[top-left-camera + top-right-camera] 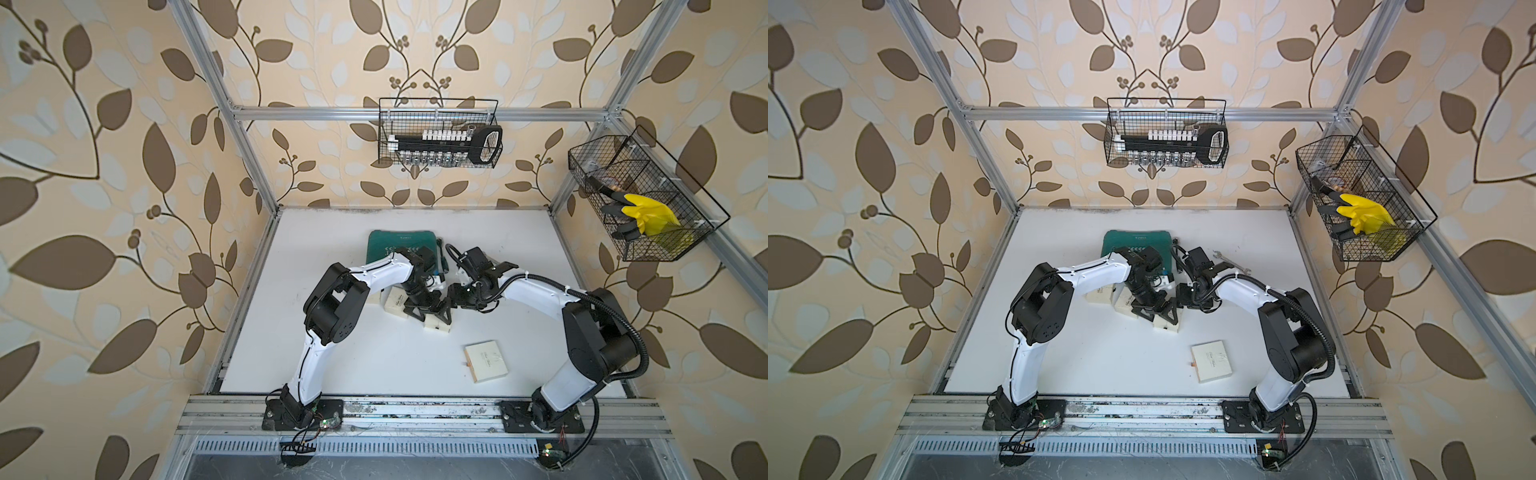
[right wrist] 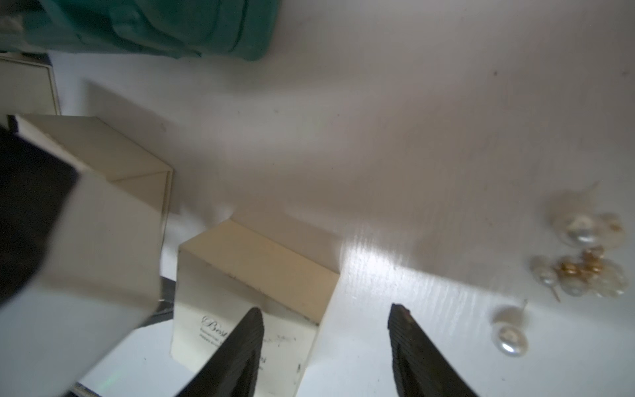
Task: Take out the earrings from the drawer-style jewelry box
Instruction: Adjust the jewelry box at the center of the board.
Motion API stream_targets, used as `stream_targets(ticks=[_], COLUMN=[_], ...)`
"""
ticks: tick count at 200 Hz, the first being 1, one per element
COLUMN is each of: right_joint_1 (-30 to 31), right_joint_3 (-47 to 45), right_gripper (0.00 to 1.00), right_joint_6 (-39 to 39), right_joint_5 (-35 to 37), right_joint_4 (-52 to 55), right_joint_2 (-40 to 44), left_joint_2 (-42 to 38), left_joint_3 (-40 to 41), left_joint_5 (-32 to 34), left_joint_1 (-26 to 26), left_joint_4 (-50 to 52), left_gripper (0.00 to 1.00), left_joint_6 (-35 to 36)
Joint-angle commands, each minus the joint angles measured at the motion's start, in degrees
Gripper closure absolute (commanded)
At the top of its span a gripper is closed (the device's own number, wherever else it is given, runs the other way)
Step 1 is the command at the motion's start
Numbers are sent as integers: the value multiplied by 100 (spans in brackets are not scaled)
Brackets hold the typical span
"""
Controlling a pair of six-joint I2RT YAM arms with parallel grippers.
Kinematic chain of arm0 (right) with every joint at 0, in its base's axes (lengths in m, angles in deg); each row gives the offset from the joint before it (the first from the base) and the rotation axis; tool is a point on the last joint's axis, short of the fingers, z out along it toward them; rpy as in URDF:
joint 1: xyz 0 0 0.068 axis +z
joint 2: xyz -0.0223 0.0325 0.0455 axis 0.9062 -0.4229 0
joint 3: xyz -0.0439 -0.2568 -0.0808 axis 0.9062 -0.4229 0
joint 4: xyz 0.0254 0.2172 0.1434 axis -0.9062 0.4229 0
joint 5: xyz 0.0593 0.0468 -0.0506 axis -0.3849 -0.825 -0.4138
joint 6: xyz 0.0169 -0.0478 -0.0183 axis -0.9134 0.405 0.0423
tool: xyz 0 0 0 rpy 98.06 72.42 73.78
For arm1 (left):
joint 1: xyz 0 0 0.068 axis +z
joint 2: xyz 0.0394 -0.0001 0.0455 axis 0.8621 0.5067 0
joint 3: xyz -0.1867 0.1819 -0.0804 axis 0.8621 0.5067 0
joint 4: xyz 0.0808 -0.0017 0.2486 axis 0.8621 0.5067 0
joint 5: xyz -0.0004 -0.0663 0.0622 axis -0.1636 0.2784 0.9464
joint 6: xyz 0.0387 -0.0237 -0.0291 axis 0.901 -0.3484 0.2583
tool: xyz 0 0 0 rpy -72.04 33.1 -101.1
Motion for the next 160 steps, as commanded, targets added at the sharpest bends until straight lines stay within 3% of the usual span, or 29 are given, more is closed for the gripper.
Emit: stream_targets(ticks=[1, 28, 71, 124, 160], right_joint_1=[6, 73, 655, 844, 621], right_joint_3=[-267, -761, -1191, -1334, -1125], right_gripper=[40, 40, 40, 40, 40], right_joint_6=[86, 127, 291, 319, 219], right_joint_5=[149, 160, -49, -51, -18], right_joint_4=[86, 165, 156, 20, -172], right_joint_2=[430, 860, 1048, 858, 489], left_joint_2=[-570, -638, -268, 109, 97], left_joint_3=[-52, -178, -653, -747, -418], left_joint_5=[-258, 28, 495, 322, 192], left_joint_1=[223, 469, 409, 255, 104], left_joint_4=[-148, -401, -682, -1189, -1641], left_gripper=[1, 1, 1, 1, 1], left_joint_6=[-104, -311, -500, -733, -813])
